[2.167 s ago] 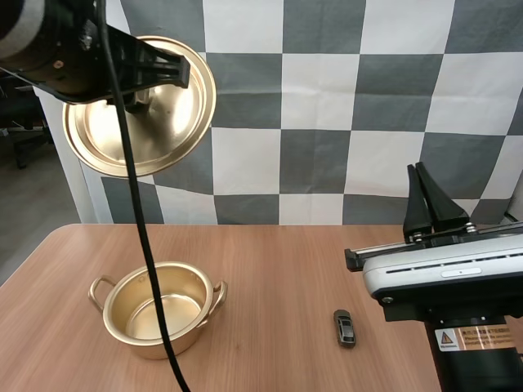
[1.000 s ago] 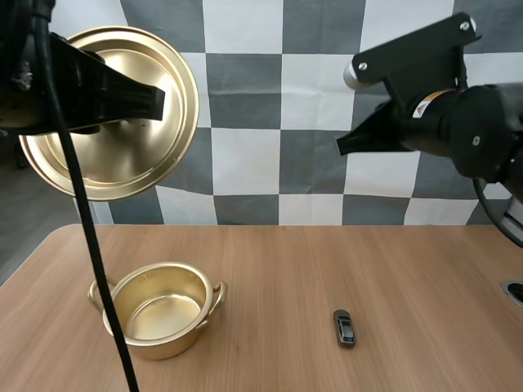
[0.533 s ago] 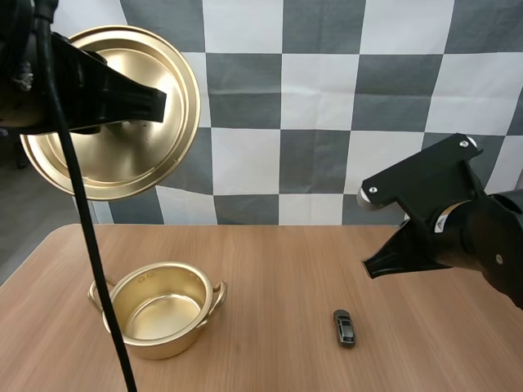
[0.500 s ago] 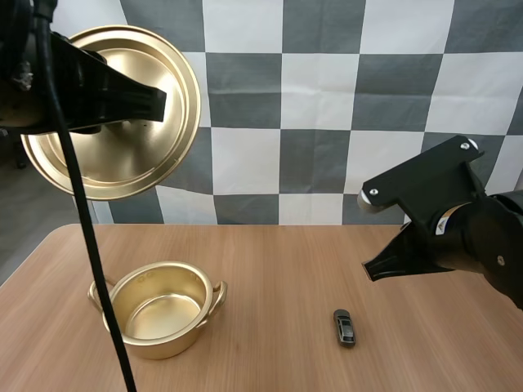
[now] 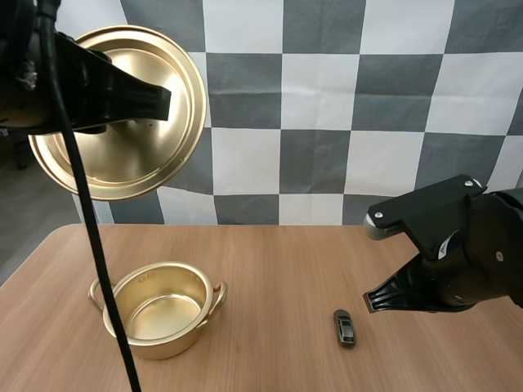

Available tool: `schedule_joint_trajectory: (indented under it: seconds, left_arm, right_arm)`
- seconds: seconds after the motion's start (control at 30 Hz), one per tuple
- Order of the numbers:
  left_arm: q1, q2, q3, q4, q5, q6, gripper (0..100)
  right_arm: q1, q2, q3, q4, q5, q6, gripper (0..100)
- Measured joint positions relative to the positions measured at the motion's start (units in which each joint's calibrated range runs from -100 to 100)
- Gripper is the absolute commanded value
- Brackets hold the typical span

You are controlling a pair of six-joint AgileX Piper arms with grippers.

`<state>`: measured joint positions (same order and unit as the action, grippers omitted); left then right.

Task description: Open the pot, put the car inside, and close it

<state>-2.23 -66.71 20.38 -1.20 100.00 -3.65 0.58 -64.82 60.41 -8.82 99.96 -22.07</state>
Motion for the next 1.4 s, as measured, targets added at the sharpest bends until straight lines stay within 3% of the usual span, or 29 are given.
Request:
schedule_joint_trajectory:
  seconds: [0.37,0.6,0.73,1.4]
  left_arm:
    - [0.0,0.0,0.0,-0.19,0.0,0.0,0]
    - [0.0,0.0,0.0,-0.69,0.0,0.0,0]
    - [0.0,0.0,0.0,-1.1,0.0,0.0,0]
    - [0.0,0.0,0.0,-1.1,0.0,0.16,0]
  right_arm:
    - [0.0,0.13,0.0,0.84,0.0,-0.97,1]
    - [0.0,0.25,0.0,1.99,0.0,-2.99,65]
    - [0.0,0.25,0.0,5.25,0.0,-2.99,86]
    - [0.0,0.25,0.0,6.35,0.0,-5.22,87]
